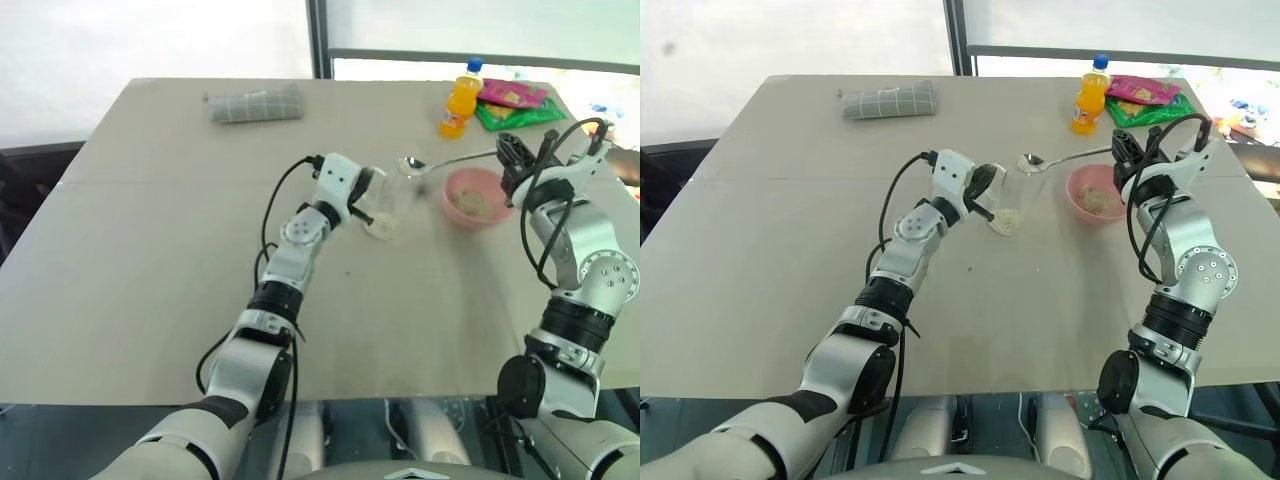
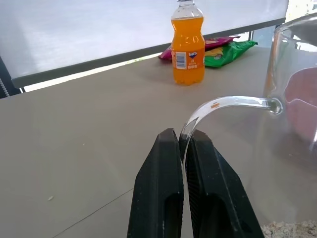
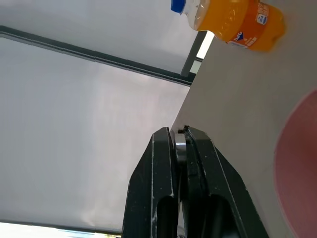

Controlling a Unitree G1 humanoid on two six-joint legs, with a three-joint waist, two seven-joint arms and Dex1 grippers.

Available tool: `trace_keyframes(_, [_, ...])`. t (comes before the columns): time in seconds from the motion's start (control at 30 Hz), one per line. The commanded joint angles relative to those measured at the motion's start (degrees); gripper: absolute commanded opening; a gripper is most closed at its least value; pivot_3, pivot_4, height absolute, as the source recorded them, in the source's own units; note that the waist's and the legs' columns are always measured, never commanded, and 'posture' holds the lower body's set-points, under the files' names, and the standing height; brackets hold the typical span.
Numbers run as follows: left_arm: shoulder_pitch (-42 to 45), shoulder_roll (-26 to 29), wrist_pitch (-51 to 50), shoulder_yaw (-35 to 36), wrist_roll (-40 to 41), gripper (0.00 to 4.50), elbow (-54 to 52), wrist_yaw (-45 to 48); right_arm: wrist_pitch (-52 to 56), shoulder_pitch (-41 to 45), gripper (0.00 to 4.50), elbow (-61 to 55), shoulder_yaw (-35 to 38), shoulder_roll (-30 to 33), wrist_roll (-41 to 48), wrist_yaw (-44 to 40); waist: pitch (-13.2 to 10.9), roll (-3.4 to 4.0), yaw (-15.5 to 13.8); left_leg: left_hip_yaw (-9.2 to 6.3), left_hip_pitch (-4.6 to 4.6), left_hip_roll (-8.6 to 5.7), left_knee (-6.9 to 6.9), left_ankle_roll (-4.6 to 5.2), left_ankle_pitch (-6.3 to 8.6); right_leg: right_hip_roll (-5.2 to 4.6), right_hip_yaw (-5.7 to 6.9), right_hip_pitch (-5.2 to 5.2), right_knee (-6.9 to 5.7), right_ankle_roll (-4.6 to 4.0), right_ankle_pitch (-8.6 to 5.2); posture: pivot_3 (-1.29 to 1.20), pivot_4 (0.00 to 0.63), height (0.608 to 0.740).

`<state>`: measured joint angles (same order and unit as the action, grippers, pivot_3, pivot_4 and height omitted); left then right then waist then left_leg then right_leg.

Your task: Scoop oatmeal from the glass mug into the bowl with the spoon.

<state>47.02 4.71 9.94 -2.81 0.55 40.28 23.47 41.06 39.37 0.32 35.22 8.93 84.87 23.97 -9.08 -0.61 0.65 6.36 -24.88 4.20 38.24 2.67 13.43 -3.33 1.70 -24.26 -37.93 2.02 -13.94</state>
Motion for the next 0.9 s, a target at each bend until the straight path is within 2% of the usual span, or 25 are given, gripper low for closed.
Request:
trace_keyframes(0.03, [1.65,-0.23,3.65,0.00,-0.25,0.05,-0.55,-0.73,-1.41,0.92,0.00,-3.66,0.30,1.69,4.04,0.96,0.00,0.00,0.02,0.00,0.00,0.00,0.00,0.00,0.00,0.00,0.00,0.00,0.00,0.00,0.00,0.00,0.150,0.740])
trace_keyframes(0.33, [1.02,0.25,8.03,0.74,-0.41,0.05,-0.64,-2.72,-4.33,0.35,0.00,0.63,2.79,7.98,4.89,-0.89,0.00,0.00,-0.08,0.00,-0.02,0.00,0.00,0.02,0.01,0.00,0.00,0.00,0.04,0.00,0.00,0.00,0.150,0.740])
trace_keyframes(0.63, [0.39,1.60,8.89,2.01,-0.10,0.05,-1.45,-5.08,-4.79,0.17,0.00,10.32,3.92,16.92,-1.37,-6.85,0.00,0.00,-0.03,0.02,0.00,0.00,-0.01,0.02,0.01,0.00,-0.02,0.00,0.03,0.00,0.00,0.00,0.150,0.740])
trace_keyframes(0.77, [-0.54,1.97,8.97,2.67,0.24,0.05,-3.13,-5.74,-4.32,-1.18,0.00,13.05,-2.54,22.80,-13.55,-15.68,0.00,0.00,-0.01,0.04,0.00,0.00,-0.02,0.02,0.01,0.00,-0.04,0.00,0.05,0.01,0.00,0.00,0.150,0.740])
trace_keyframes(0.9, [-1.10,2.15,9.04,3.51,0.71,0.05,-5.10,-6.35,-7.78,-1.07,0.00,11.95,-10.67,25.64,-26.46,-23.86,0.00,0.00,0.16,0.04,0.02,0.00,-0.03,0.01,0.01,0.01,-0.05,-0.01,0.04,0.01,0.00,0.00,0.150,0.740])
